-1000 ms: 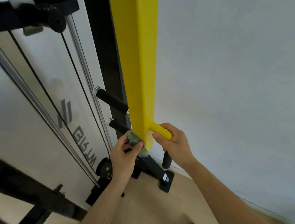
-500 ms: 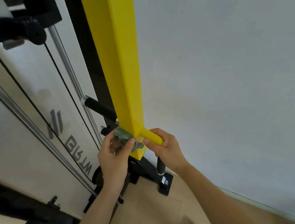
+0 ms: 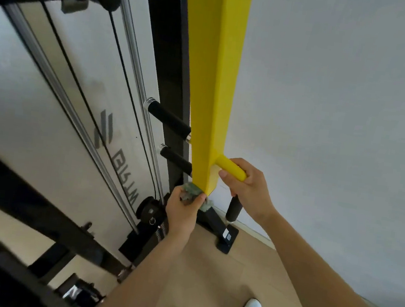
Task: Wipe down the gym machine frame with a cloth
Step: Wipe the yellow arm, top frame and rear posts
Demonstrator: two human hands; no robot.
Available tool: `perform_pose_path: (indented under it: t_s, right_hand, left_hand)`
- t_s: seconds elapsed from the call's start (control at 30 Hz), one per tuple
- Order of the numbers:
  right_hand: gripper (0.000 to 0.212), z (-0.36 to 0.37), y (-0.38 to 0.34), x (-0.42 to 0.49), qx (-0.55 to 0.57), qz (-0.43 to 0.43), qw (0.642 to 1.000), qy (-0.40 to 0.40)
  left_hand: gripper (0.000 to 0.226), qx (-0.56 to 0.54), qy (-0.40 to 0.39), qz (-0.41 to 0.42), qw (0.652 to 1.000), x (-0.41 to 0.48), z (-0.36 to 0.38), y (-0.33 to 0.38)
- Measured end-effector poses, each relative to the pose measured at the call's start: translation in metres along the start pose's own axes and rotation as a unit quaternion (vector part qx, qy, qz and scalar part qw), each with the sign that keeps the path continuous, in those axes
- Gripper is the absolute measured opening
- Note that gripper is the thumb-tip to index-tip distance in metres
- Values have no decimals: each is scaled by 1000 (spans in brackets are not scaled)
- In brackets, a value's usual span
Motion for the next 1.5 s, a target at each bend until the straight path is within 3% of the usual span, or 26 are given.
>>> perform_pose_path:
  t_s: [0.17,0.27,0.43,0.57,0.9,1.03,1.13,1.37,1.5]
  right_hand:
    - [15,0,1,1,-23,-2,1000,9]
    - [14,0,1,-1,-25,-6,1000,10]
    - [12,3,1,0,-23,-8,1000,4]
    - [12,3,2,0,-22,-2,1000,4]
    - [18,5,4,-2,-33,5,999,14]
    - [24,4,2,-3,-30,5,999,16]
    - [28,4,2,-2,-34,8,999,21]
    - [23,3,6,-3,-26,3,999,24]
    - [24,3,6,-2,-23,2,999,25]
  left_hand:
    - [29,-21,18,19,999,-4,-2,18]
    - [20,-21,-11,70,997,-3,-8,47]
    - [32,-42,-77,116,989,2,-23,87]
    - [43,-10,-119,120,986,-3,-26,92]
    - [30,140,-93,108,980,4,-32,85]
    - [17,40,-91,70,993,10,-33,81]
    - [43,-40,-106,71,991,10,-34,92]
    - [37,-222,-228,35,948,15,-45,106]
    - [55,-217,-280,1,935,16,-45,93]
Point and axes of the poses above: each hand's wrist, its own x-axis towards the middle knuckle, its own z-axis out of the palm, y = z × x, the point moved 6 cm from there along x, towards the middle knuckle, and after that the axes turned 15 degrees about -y, right-handed, at the moved point
